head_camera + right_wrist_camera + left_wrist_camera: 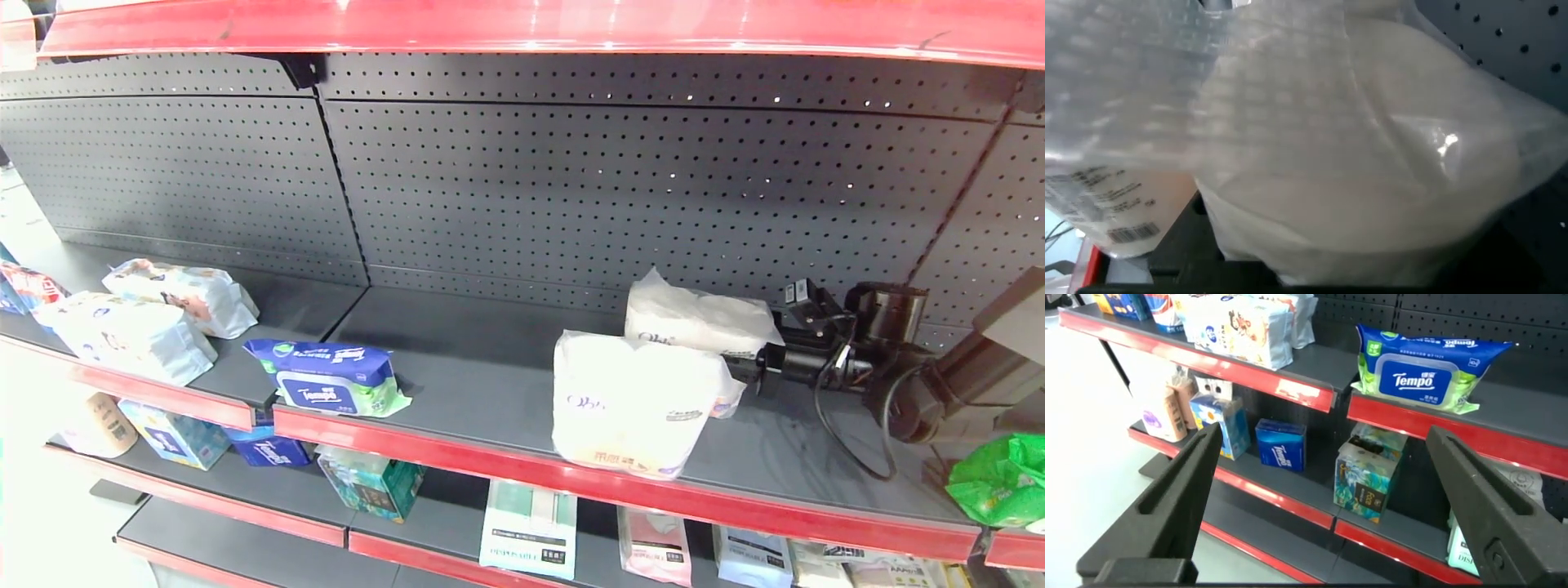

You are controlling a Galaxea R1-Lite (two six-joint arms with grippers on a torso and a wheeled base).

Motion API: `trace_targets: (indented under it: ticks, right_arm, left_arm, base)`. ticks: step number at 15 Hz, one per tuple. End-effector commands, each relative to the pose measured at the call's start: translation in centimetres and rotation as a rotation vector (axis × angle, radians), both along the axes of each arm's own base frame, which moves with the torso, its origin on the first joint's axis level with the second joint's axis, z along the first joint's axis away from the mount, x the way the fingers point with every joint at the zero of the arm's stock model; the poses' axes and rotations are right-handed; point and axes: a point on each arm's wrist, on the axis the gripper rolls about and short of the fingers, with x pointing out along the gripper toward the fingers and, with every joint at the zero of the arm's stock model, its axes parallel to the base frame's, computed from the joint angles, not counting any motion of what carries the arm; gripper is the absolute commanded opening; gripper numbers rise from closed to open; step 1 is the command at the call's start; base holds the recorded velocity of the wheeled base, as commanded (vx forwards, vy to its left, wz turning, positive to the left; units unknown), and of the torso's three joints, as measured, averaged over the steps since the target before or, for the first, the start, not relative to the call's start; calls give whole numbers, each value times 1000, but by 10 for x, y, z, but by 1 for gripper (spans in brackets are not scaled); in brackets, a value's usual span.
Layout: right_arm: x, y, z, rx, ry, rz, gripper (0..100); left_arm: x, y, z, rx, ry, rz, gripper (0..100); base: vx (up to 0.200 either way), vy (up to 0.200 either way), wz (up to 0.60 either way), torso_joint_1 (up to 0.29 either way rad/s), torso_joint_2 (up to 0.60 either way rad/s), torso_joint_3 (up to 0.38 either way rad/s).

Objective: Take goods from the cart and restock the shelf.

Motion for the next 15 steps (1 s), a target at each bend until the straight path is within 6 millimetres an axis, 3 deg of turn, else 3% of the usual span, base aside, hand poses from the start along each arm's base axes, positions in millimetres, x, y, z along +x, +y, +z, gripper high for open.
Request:
trace_targets:
  ticks: [1, 6, 15]
  right_arm:
    - [8, 9, -6, 1, 3, 26, 0]
    - [16, 29, -5, 5, -14, 75, 0]
    - [15, 36, -5, 7, -1, 85, 0]
  left_arm:
    - [0, 0, 0, 0, 1, 1, 100]
    - [0, 0, 0, 0, 1, 1, 100]
    - [0, 0, 0, 0, 1, 1, 100]
  base:
    - [0, 0, 0, 0, 0, 0]
    - [0, 0, 0, 0, 0, 0]
    - [0, 0, 0, 0, 0, 0]
